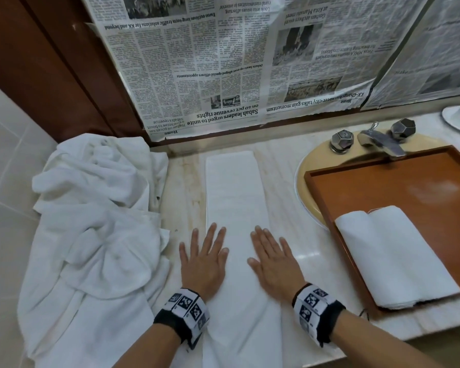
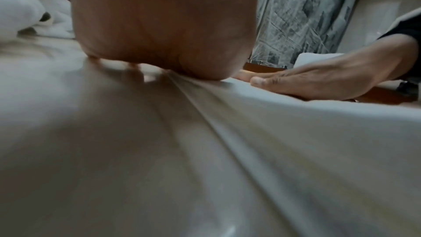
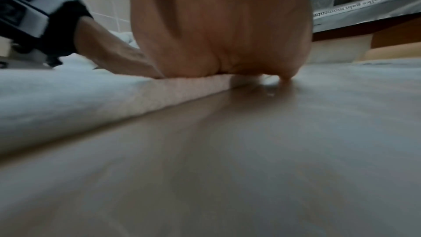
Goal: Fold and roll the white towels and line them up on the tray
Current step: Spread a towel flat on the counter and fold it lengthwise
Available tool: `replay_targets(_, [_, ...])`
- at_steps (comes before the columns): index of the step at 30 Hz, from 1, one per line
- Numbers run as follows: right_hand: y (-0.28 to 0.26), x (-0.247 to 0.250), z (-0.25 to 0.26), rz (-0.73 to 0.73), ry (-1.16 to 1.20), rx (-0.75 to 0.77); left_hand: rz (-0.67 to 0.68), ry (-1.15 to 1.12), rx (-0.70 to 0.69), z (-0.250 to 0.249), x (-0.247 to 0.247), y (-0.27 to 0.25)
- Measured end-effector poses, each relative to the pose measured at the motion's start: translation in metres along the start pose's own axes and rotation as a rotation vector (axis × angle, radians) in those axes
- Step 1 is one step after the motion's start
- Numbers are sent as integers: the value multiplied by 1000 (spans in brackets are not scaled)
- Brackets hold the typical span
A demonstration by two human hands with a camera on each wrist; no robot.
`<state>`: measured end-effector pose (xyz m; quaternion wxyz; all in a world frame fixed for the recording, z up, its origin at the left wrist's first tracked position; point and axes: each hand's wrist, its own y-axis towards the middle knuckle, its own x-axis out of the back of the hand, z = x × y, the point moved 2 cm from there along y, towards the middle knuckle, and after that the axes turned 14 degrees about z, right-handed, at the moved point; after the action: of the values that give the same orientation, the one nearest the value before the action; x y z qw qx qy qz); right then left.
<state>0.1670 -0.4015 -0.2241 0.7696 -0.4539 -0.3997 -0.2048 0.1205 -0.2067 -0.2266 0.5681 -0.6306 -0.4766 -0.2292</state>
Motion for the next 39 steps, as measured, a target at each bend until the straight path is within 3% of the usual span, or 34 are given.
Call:
replay_targets(7, [44,43,-21,2,-42,49,12,-101,111,-24,17,33])
replay_targets(19, [115,100,-30,5,-57,31,31,-147,119,-20,61,97])
replay_targets(23, [89,85,-19,-58,0,70,-10,-187,49,-15,64,75])
replay_targets(28, [50,32,-5,-45,-101,161,27,-89,12,-31,22,23])
replay_targets(33, [38,39,-34,-38,-106,64,-43,-41,39,-9,10,19])
replay_targets(37, [23,43,-47,-22,-1,-84,-3,-125,140,-6,13,13])
replay_targets(39, [8,34,-30,-62,5,-43,4,-149,121,-18,11,0])
